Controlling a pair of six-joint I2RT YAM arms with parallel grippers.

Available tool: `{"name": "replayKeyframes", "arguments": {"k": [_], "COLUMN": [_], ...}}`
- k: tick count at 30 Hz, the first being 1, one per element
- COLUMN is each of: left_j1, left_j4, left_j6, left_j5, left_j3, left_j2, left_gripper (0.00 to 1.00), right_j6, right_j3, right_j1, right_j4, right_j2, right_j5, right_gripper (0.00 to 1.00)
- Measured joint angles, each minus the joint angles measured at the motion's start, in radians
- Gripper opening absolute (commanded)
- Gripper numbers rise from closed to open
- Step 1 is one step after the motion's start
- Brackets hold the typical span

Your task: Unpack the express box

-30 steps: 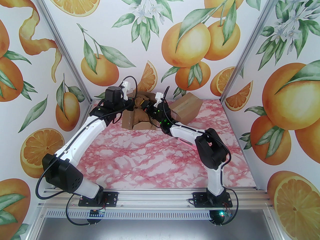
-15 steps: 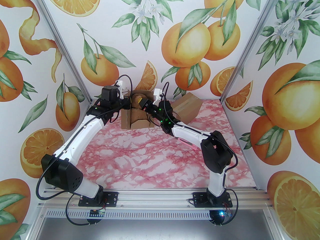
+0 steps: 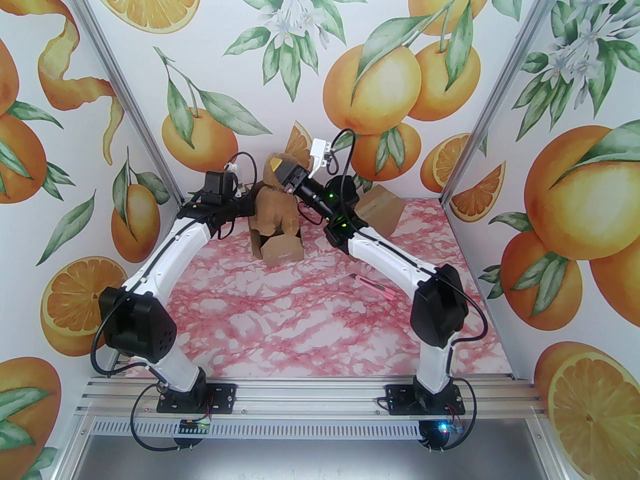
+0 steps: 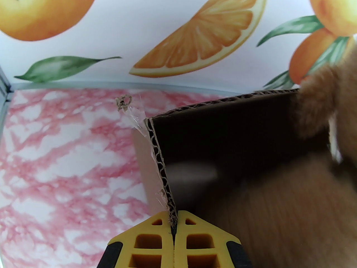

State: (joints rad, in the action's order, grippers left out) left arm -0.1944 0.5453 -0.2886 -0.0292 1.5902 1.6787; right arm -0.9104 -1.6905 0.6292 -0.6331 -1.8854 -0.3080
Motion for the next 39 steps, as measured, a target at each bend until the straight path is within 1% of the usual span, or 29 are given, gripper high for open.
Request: {"name": "replayKeyframes", "arguments": {"k": [4, 7, 8, 9, 11, 14, 18, 21, 24, 26, 28, 29, 30, 32, 33, 35, 36, 37, 39], "left_j1": [0.063, 0.08, 0.108, 0.114, 0.137, 0.195, 0.282, 0.33, 0.351, 0.352, 0.352, 0.352, 0.352, 0.354, 0.356, 0.36, 0.36, 0.362, 0.362], "left_j4": [0.051, 0.066, 0.072, 0.088, 0.163, 0.229, 0.312, 0.374, 0.449, 0.495, 0.531, 0.546, 0.554, 0.56, 0.562, 0.561, 0.559, 0.558, 0.555], "left_j6": [0.012, 0.019, 0.02, 0.031, 0.066, 0.125, 0.18, 0.221, 0.28, 0.313, 0.34, 0.35, 0.356, 0.367, 0.371, 0.374, 0.375, 0.374, 0.37], "left_j5": [-0.023, -0.025, -0.025, -0.029, -0.063, -0.092, -0.101, -0.12, -0.145, -0.161, -0.177, -0.182, -0.185, -0.187, -0.187, -0.187, -0.189, -0.192, -0.191], "left_j3": [0.037, 0.054, 0.056, 0.068, 0.156, 0.294, 0.395, 0.452, 0.572, 0.672, 0.758, 0.788, 0.805, 0.815, 0.815, 0.818, 0.819, 0.819, 0.819], "left_j2": [0.026, 0.044, 0.056, 0.064, 0.113, 0.204, 0.283, 0.32, 0.388, 0.445, 0.497, 0.516, 0.528, 0.533, 0.533, 0.533, 0.533, 0.532, 0.526], "left_gripper": [0.0, 0.0, 0.0, 0.0, 0.0, 0.0, 0.0, 0.0, 0.0, 0.0, 0.03, 0.08, 0.16, 0.3, 0.37, 0.48, 0.51, 0.53, 0.62], "right_j6": [0.007, 0.008, 0.008, 0.011, 0.013, 0.018, -0.019, -0.044, -0.054, -0.044, -0.022, -0.007, 0.006, 0.034, 0.049, 0.071, 0.083, 0.098, 0.141], "right_j3": [0.0, -0.006, -0.014, -0.019, -0.041, -0.064, -0.029, -0.001, 0.032, 0.042, 0.037, 0.024, 0.009, -0.013, -0.023, -0.055, -0.072, -0.091, -0.135], "right_j1": [-0.031, -0.05, -0.059, -0.062, -0.075, -0.093, -0.114, -0.121, -0.115, -0.105, -0.09, -0.079, -0.068, -0.044, -0.032, -0.013, -0.006, 0.0, 0.006], "right_j4": [-0.004, -0.02, -0.022, -0.025, -0.009, 0.03, 0.018, 0.034, 0.042, 0.08, 0.136, 0.174, 0.208, 0.27, 0.302, 0.362, 0.395, 0.429, 0.507], "right_j2": [0.042, 0.065, 0.073, 0.076, 0.081, 0.092, 0.094, 0.072, 0.024, -0.024, -0.085, -0.126, -0.166, -0.235, -0.269, -0.319, -0.336, -0.348, -0.357], "right_j5": [-0.005, -0.007, -0.007, -0.007, -0.019, -0.048, -0.067, -0.09, -0.105, -0.113, -0.119, -0.122, -0.124, -0.122, -0.118, -0.107, -0.098, -0.09, -0.063], "right_gripper": [0.0, 0.0, 0.0, 0.0, 0.0, 0.0, 0.0, 0.0, 0.0, 0.0, 0.0, 0.03, 0.11, 0.22, 0.31, 0.51, 0.58, 0.67, 0.81]}}
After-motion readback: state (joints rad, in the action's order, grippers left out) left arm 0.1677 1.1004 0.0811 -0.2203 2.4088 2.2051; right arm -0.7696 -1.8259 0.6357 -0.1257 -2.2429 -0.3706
